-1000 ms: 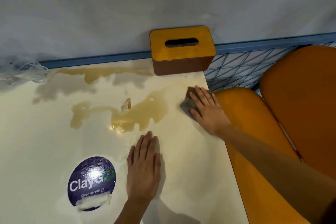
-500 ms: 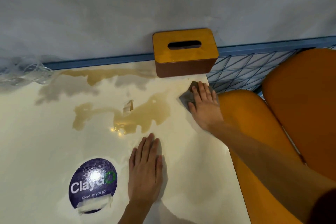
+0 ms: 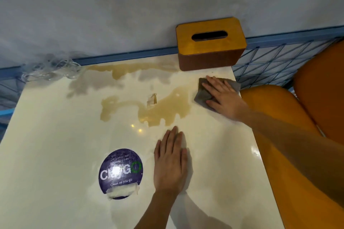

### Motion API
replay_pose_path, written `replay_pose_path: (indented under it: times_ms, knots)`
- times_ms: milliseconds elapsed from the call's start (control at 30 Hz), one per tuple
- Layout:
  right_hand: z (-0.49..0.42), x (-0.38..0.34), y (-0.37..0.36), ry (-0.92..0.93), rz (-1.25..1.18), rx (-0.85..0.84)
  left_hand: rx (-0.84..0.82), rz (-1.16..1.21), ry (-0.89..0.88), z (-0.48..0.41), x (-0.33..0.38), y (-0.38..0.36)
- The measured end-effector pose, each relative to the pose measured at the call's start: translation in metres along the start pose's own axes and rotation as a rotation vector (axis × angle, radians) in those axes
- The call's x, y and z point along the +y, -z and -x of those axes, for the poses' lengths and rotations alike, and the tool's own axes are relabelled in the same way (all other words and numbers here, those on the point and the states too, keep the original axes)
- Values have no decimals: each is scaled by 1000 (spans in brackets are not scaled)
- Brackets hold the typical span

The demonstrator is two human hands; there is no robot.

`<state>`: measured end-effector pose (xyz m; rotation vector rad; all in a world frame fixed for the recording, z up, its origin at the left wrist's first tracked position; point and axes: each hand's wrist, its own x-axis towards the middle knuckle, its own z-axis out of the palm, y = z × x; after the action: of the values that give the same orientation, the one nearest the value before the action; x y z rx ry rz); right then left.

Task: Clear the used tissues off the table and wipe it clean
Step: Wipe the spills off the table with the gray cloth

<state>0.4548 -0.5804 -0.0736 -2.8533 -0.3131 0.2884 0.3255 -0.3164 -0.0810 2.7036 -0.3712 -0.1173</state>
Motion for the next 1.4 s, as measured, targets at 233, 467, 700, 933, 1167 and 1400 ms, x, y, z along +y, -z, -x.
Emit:
replay_pose_path:
  times_ms: [233,467,700,933,1167,1400]
  knots:
    - [12,-63,-18,13,-15,-28,18,143,-1,4,0,4]
    - [56,-71,-6,-223,-446,-43,113,377,-26,-36,-44,57]
    - [38,-116,-47,-373,-80,170,109,319,28,-93,-99,102]
    - [41,-84,-37,-303,41,132,-13,176,-52,-138,-112,103]
    - [-9,-121,-40,-503,38,216,-154,5,-133,-185,-103,89]
    - [-37,-133,-38,-433,44,201,-149,249,-56,-213,-112,95]
